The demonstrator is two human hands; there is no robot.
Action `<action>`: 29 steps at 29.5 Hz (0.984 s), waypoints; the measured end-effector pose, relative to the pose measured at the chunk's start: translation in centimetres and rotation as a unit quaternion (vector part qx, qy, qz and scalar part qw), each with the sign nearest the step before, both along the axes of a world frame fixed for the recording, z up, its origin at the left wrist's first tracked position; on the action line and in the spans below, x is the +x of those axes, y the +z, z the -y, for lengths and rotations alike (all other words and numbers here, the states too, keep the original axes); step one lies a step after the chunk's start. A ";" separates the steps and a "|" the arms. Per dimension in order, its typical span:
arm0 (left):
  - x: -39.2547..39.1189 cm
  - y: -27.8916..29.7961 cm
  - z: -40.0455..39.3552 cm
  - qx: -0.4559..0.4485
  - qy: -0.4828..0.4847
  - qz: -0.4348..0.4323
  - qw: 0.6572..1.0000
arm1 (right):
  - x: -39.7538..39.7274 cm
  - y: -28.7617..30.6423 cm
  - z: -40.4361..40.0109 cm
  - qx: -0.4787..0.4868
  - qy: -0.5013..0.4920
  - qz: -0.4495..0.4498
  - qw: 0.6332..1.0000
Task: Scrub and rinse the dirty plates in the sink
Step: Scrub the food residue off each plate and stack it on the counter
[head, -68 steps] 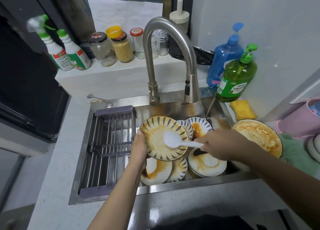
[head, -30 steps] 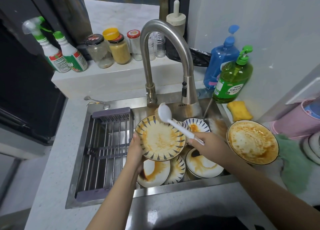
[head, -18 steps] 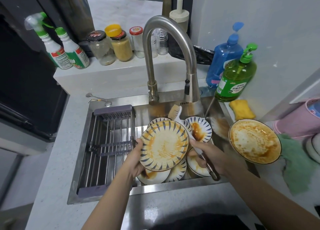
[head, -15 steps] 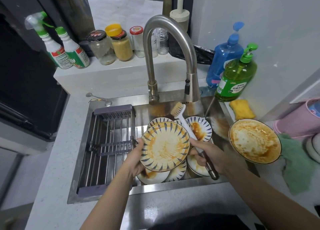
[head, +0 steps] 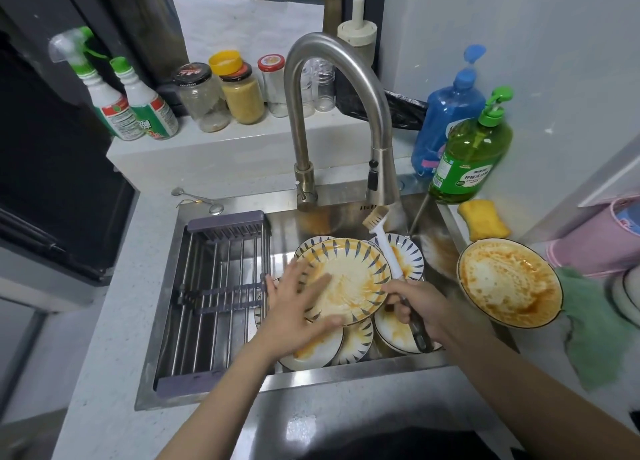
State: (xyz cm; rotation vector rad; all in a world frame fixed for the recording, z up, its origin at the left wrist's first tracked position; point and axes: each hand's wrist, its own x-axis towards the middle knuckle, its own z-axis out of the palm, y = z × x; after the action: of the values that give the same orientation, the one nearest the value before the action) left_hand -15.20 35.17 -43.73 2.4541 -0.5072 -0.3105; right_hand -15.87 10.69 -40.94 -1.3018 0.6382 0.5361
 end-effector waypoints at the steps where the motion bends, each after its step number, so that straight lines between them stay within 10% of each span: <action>1: -0.2 0.0 0.4 0.060 -0.063 0.036 0.996 | 0.3 0.1 0.2 -0.003 -0.003 -0.002 1.000; 6: -0.4 -0.2 3.2 0.186 -0.131 0.102 0.969 | 1.4 0.4 0.2 0.000 0.010 -0.014 1.000; 13: 0.7 -0.4 4.4 -0.034 0.011 0.033 0.999 | 0.9 2.7 0.7 -0.108 0.069 0.053 0.990; 18: 2.1 -0.3 3.6 -0.206 0.253 -0.259 0.909 | -0.4 4.0 1.7 -0.393 0.235 0.148 0.877; 23: 2.7 -0.6 2.7 -0.323 0.293 -0.333 0.836 | -2.1 5.1 0.8 -0.554 0.381 0.279 0.685; 29: 3.3 -0.1 2.1 -0.358 0.293 -0.348 0.815 | -1.2 5.8 0.5 -0.587 0.381 0.244 0.672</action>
State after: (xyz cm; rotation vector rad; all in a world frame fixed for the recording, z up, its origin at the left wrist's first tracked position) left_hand -11.94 33.08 -43.83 1.4852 0.4019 -0.5850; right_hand -17.09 10.15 -35.14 -2.8852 -0.1847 0.3612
